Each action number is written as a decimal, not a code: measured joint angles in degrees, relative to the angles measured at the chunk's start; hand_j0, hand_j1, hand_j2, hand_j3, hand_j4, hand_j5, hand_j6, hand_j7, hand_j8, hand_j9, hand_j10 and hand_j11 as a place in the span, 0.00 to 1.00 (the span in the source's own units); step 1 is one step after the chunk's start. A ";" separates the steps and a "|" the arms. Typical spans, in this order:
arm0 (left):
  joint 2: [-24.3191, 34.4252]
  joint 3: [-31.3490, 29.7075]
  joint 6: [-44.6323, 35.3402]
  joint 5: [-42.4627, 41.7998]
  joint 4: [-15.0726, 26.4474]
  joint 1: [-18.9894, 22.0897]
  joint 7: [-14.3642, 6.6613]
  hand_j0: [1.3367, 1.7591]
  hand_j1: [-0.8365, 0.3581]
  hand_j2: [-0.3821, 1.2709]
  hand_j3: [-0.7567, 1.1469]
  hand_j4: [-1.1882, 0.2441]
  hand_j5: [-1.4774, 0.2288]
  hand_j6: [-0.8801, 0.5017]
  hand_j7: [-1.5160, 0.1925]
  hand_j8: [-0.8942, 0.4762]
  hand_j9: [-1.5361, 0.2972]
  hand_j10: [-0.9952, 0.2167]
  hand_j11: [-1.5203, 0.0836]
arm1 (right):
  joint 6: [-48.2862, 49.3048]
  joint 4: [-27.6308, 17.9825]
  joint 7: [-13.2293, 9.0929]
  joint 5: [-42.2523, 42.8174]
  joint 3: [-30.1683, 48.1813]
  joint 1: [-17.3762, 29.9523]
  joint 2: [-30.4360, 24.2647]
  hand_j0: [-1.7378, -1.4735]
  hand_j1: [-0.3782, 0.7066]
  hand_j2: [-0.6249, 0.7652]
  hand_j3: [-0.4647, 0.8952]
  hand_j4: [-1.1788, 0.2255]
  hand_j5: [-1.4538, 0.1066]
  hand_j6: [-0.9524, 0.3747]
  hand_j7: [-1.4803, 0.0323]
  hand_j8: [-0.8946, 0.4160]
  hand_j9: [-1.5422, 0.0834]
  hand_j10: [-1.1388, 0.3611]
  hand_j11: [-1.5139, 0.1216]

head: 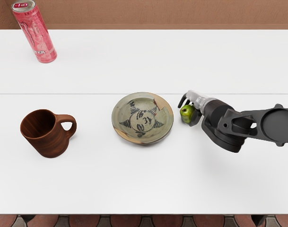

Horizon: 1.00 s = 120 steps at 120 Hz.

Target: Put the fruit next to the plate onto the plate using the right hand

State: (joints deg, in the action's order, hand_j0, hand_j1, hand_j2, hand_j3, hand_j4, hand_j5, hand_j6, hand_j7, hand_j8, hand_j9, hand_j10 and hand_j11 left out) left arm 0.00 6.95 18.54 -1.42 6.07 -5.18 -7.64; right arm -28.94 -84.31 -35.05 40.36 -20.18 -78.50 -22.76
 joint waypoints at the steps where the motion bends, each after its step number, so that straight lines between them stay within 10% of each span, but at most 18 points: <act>1: 0.00 0.00 0.00 0.00 0.00 0.00 0.00 0.76 0.99 0.23 0.40 0.83 0.87 0.64 0.89 0.65 0.84 0.82 0.95 | 0.00 0.00 0.00 0.01 0.00 0.00 0.00 0.33 0.49 0.41 0.34 0.48 0.47 0.38 0.53 0.46 0.51 0.47 0.49; 120: 0.00 -0.07 0.00 -0.04 0.00 0.00 0.00 0.76 0.99 0.23 0.40 0.83 0.87 0.64 0.89 0.65 0.84 0.82 0.95 | -0.11 -3.45 0.02 1.04 -0.26 -0.06 -3.66 0.32 0.56 0.61 0.34 0.39 0.38 0.39 0.43 0.46 0.43 0.48 0.39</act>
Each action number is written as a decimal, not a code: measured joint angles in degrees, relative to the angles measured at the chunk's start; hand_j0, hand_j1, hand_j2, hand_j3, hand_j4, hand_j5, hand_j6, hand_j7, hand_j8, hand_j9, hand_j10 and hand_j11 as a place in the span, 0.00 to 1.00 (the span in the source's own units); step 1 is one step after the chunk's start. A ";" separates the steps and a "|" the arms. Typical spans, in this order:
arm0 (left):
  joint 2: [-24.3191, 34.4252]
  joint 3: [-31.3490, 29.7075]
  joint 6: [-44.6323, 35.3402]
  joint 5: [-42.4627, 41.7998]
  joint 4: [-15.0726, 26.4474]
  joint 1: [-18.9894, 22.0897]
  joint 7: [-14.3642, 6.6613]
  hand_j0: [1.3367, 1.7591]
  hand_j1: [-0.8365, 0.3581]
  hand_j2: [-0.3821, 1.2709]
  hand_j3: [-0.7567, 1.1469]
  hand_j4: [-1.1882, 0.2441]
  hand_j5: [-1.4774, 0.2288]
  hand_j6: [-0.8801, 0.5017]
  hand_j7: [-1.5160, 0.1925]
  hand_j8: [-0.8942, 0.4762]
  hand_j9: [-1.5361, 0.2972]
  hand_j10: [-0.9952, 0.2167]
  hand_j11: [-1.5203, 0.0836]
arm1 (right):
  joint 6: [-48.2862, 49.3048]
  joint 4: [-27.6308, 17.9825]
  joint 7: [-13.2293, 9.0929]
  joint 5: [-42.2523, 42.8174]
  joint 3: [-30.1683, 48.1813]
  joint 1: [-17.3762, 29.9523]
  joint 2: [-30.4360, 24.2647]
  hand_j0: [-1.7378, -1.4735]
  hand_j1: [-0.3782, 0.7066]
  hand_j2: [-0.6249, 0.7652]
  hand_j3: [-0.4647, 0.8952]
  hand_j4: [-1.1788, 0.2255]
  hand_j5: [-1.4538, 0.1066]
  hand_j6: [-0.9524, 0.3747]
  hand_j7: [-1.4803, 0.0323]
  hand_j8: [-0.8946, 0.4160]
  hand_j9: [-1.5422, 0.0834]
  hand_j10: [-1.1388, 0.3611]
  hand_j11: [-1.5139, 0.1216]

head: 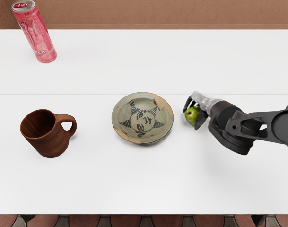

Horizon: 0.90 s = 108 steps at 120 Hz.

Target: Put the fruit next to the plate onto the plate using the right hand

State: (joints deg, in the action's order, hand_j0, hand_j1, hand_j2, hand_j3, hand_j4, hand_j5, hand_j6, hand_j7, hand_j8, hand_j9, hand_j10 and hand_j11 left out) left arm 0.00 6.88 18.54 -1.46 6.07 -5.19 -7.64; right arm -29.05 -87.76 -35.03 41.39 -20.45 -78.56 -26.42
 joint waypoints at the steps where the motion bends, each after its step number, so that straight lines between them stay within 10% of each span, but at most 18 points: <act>1: 0.00 0.01 0.00 0.00 0.00 0.00 0.00 0.76 0.99 0.23 0.40 0.83 0.87 0.64 0.89 0.65 0.84 0.82 0.95 | -0.01 -0.08 0.00 0.02 0.02 -0.01 -0.10 0.32 0.56 0.61 0.34 0.39 0.38 0.38 0.43 0.46 0.43 0.48 0.39; 108: 0.00 0.07 0.00 0.08 0.00 0.00 0.00 0.76 0.99 0.23 0.40 0.83 0.87 0.64 0.89 0.65 0.84 0.82 0.95 | 1.26 -8.54 0.03 -1.03 8.71 -2.46 -5.71 0.31 0.51 0.59 0.34 0.40 0.37 0.35 0.43 0.43 0.41 0.44 0.39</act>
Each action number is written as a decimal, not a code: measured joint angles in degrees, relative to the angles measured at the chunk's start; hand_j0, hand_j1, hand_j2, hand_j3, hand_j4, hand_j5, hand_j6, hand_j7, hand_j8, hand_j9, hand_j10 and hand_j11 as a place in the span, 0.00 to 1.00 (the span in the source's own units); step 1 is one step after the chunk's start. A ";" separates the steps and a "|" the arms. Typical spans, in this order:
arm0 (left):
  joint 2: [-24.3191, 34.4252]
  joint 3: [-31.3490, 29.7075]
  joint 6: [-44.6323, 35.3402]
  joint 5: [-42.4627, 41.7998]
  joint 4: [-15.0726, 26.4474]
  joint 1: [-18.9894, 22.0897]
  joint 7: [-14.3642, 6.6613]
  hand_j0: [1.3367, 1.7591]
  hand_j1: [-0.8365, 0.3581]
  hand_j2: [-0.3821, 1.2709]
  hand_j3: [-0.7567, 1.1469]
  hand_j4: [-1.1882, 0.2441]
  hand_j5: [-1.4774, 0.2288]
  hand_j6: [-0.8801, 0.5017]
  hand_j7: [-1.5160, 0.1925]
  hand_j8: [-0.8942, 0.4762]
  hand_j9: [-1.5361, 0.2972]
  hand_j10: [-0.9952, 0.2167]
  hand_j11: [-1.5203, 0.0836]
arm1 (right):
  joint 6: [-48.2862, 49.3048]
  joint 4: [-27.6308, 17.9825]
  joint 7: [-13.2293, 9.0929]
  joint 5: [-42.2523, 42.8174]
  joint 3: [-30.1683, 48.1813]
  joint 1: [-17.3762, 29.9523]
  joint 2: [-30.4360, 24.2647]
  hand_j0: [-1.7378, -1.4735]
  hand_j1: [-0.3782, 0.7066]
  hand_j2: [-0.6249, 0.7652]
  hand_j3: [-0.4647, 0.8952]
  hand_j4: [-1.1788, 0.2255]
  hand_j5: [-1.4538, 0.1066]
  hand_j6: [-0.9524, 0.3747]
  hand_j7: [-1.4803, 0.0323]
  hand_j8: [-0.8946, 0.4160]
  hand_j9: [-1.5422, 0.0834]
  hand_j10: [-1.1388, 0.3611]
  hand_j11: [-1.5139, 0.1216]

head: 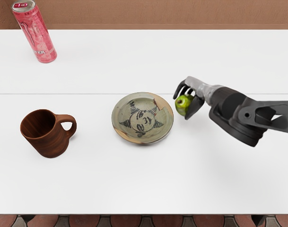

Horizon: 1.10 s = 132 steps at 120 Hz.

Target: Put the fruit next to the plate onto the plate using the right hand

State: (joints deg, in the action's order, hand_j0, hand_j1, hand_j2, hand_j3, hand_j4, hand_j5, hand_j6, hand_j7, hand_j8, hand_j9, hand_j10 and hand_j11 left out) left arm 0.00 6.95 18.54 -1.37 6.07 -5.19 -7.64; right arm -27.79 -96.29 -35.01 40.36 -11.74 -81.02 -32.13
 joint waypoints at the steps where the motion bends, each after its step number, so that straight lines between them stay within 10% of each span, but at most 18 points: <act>1: 0.00 0.00 0.00 0.00 0.00 0.00 0.00 0.76 0.99 0.23 0.40 0.83 0.87 0.64 0.89 0.65 0.84 0.82 0.95 | 0.02 -0.04 0.00 -0.03 0.14 -0.01 0.00 0.31 0.50 0.57 0.34 0.40 0.37 0.35 0.43 0.43 0.41 0.44 0.39; 132: 0.00 0.00 0.00 0.14 0.00 0.09 0.00 0.76 0.99 0.23 0.40 0.83 0.87 0.64 0.89 0.65 0.84 0.82 0.95 | 0.58 8.89 -0.03 -9.01 3.26 -5.98 17.47 0.31 0.46 0.55 0.34 0.39 0.39 0.32 0.43 0.40 0.41 0.40 0.39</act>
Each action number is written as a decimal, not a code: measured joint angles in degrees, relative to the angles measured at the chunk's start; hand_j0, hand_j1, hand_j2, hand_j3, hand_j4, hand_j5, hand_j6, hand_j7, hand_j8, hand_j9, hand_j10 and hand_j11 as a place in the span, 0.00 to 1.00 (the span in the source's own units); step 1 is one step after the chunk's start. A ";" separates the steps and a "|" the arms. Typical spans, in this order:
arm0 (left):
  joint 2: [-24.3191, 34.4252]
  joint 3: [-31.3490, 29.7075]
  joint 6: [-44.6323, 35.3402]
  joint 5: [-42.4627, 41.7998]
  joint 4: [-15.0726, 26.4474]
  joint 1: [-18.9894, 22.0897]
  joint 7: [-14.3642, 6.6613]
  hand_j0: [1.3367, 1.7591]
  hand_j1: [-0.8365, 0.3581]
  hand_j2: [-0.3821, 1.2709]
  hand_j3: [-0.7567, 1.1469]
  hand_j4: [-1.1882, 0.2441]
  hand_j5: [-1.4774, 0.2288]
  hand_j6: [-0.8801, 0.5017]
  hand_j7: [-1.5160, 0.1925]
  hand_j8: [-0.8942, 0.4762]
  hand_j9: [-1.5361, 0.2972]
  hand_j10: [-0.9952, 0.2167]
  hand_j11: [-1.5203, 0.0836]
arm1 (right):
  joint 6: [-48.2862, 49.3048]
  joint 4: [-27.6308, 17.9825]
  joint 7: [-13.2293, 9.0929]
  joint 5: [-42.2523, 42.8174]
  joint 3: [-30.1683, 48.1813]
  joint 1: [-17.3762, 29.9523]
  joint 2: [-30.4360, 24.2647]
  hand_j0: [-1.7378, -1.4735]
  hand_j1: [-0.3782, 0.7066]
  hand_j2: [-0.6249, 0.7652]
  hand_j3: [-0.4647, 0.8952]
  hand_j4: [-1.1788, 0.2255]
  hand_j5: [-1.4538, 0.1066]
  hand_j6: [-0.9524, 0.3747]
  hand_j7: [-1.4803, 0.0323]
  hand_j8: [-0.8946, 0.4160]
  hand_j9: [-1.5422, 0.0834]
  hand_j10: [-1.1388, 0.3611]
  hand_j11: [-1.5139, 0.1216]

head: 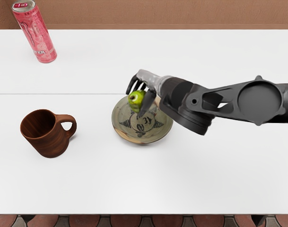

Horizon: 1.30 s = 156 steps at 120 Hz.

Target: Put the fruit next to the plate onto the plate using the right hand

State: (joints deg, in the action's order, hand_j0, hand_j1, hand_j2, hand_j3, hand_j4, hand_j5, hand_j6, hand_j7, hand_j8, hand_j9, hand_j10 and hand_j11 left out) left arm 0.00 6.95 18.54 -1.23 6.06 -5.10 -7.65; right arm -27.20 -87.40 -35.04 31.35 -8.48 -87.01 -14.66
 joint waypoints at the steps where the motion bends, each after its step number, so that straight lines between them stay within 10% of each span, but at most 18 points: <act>1: 0.00 0.00 0.00 0.00 0.00 0.00 0.00 0.76 0.99 0.23 0.40 0.83 0.87 0.64 0.89 0.65 0.84 0.82 0.95 | 0.00 0.09 0.00 -0.01 0.00 0.03 0.11 0.31 0.46 0.55 0.34 0.39 0.39 0.32 0.43 0.40 0.41 0.40 0.39; 16: 0.00 0.00 0.00 0.00 -0.02 0.00 0.01 0.76 0.99 0.23 0.40 0.83 0.87 0.64 0.89 0.65 0.84 0.82 0.95 | -0.03 1.23 0.01 -0.07 -0.04 0.40 1.33 0.31 0.47 0.56 0.34 0.40 0.39 0.33 0.43 0.41 0.42 0.41 0.40; 49: 0.00 0.00 0.00 0.00 -0.01 0.00 0.00 0.76 0.99 0.23 0.40 0.83 0.87 0.64 0.89 0.65 0.84 0.82 0.95 | 0.02 2.21 0.03 -0.16 0.02 0.25 2.52 0.30 0.15 0.48 0.34 0.72 0.79 0.61 0.83 0.61 0.81 0.66 0.78; 89: 0.00 0.00 0.00 0.00 -0.03 0.30 0.00 0.76 0.99 0.23 0.40 0.83 0.87 0.64 0.89 0.65 0.84 0.82 0.95 | -4.90 -3.23 0.04 -4.20 5.24 1.23 -0.45 0.30 0.05 0.46 0.34 0.82 0.90 0.70 0.95 0.67 0.92 0.74 0.90; 125: 0.00 0.00 0.00 0.00 -0.05 0.26 0.00 0.76 0.99 0.23 0.40 0.83 0.87 0.64 0.89 0.65 0.84 0.82 0.95 | 22.37 -8.04 0.04 -7.94 35.77 23.26 -4.71 0.30 0.03 0.45 0.34 0.83 0.93 0.71 0.97 0.68 0.94 0.75 0.92; 156: 0.00 0.00 0.00 0.00 -0.04 0.26 0.00 0.76 0.99 0.23 0.40 0.83 0.87 0.64 0.89 0.65 0.84 0.82 0.95 | 45.09 -8.13 0.04 -23.09 45.89 30.23 -13.28 0.30 0.03 0.45 0.34 0.84 0.93 0.72 0.98 0.68 0.95 0.76 0.92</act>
State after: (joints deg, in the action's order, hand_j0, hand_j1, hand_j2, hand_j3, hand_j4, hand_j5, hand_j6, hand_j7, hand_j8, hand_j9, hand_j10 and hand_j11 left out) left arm 0.00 6.95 18.54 -1.23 6.02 -4.83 -7.65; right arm 17.88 -95.53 -35.00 8.26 37.41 -56.78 -27.94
